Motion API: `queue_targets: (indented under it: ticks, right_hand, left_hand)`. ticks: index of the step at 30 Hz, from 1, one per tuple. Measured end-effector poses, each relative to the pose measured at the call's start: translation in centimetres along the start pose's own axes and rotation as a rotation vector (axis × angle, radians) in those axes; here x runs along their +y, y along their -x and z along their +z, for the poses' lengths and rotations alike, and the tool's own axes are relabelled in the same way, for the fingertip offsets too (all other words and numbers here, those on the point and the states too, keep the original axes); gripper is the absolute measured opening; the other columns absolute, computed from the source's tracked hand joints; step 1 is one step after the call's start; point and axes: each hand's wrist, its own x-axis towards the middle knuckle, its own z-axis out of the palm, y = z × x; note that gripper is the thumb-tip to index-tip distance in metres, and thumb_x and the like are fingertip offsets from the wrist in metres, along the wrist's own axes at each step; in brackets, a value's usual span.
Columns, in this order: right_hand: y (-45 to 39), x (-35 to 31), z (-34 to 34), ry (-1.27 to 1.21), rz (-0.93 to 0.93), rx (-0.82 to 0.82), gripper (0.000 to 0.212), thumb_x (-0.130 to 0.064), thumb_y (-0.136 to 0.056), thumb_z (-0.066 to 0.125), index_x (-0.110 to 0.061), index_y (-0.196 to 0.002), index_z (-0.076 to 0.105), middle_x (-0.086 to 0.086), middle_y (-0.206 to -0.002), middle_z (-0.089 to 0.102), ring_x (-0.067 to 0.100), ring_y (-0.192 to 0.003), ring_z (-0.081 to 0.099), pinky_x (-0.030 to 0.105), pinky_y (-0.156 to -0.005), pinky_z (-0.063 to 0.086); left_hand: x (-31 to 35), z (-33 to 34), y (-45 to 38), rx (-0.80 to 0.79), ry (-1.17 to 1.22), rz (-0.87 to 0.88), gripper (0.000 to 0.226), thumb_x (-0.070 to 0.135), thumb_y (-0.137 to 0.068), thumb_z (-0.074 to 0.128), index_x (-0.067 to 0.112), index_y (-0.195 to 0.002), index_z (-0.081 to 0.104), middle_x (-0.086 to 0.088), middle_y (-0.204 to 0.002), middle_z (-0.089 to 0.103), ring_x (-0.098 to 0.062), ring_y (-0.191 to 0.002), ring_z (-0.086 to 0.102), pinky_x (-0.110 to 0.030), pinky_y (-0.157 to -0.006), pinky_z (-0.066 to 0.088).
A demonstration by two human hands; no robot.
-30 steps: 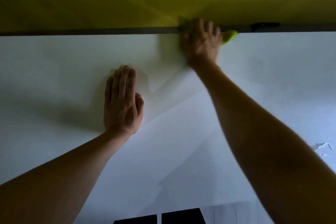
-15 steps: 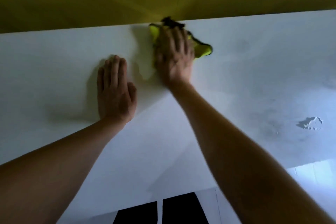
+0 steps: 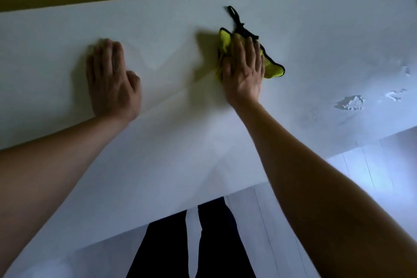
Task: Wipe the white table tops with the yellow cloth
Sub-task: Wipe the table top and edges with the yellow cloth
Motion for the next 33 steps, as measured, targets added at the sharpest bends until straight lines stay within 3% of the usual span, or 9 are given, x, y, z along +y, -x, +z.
queue_targets:
  ticks: [4,8,13,18,25,29,33]
  right_hand:
    - [7.3,-3.0,0.8,-0.062,-0.139,-0.012,0.059,-0.040,-0.097,0.049,-0.017,-0.151,0.044,0.015,-0.158,0.036,0.036,-0.150,0.026,0.048,-0.121,0.022]
    - [14.9,-5.0,0.3,-0.056,-0.253,-0.096,0.057,-0.042,-0.098,0.050,-0.021,-0.151,0.044,0.010,-0.160,0.036,0.029,-0.152,0.022,0.046,-0.120,0.023]
    - [15.1,-1.7,-1.5,-0.058,-0.308,-0.108,0.057,-0.050,-0.099,0.051,-0.026,-0.151,0.045,0.005,-0.160,0.036,0.023,-0.152,0.024,0.041,-0.119,0.025]
    - [14.8,4.9,-3.5,-0.049,-0.147,-0.033,0.057,-0.049,-0.099,0.049,-0.027,-0.151,0.044,0.004,-0.161,0.034,0.022,-0.153,0.021,0.044,-0.121,0.023]
    - [10.5,21.9,-9.6,0.043,0.054,0.076,0.061,-0.048,-0.095,0.044,-0.026,-0.152,0.042,0.005,-0.160,0.037,0.025,-0.150,0.028,0.045,-0.121,0.024]
    - [7.4,30.2,-13.3,0.065,0.236,0.115,0.061,-0.051,-0.097,0.039,-0.029,-0.154,0.037,0.004,-0.162,0.032,0.024,-0.151,0.025,0.044,-0.122,0.021]
    - [7.3,31.0,-13.6,0.024,0.309,0.095,0.064,-0.051,-0.099,0.037,-0.028,-0.157,0.030,0.004,-0.165,0.024,0.023,-0.154,0.015,0.042,-0.125,0.011]
  left_hand:
    - [0.2,0.0,0.1,0.003,0.005,0.012,0.061,0.026,-0.104,0.032,0.006,-0.161,0.031,-0.017,-0.170,0.027,-0.040,-0.157,0.023,-0.047,-0.131,0.009]
    - [0.3,-0.2,0.4,0.007,0.047,0.095,0.055,0.021,-0.103,0.035,0.004,-0.154,0.041,-0.021,-0.164,0.035,-0.042,-0.152,0.031,-0.046,-0.127,0.015]
    - [6.0,0.1,4.6,-0.031,0.141,0.131,0.055,0.013,-0.099,0.039,0.003,-0.153,0.045,-0.023,-0.163,0.039,-0.043,-0.150,0.037,-0.049,-0.125,0.025]
    - [13.9,1.3,11.6,-0.025,0.185,0.154,0.056,0.012,-0.097,0.044,0.001,-0.152,0.047,-0.022,-0.161,0.042,-0.043,-0.148,0.040,-0.053,-0.125,0.028]
    - [24.2,3.6,15.5,-0.098,0.145,0.321,0.061,0.019,-0.097,0.045,0.006,-0.157,0.043,-0.018,-0.166,0.036,-0.040,-0.154,0.033,-0.053,-0.128,0.020]
    - [25.7,4.6,15.1,-0.113,0.083,0.358,0.062,0.021,-0.098,0.043,0.009,-0.159,0.039,-0.017,-0.168,0.031,-0.038,-0.156,0.029,-0.048,-0.131,0.013]
    - [25.7,4.6,15.4,-0.057,0.041,0.214,0.063,0.023,-0.098,0.040,0.011,-0.160,0.037,-0.017,-0.170,0.027,-0.040,-0.155,0.028,-0.046,-0.130,0.011]
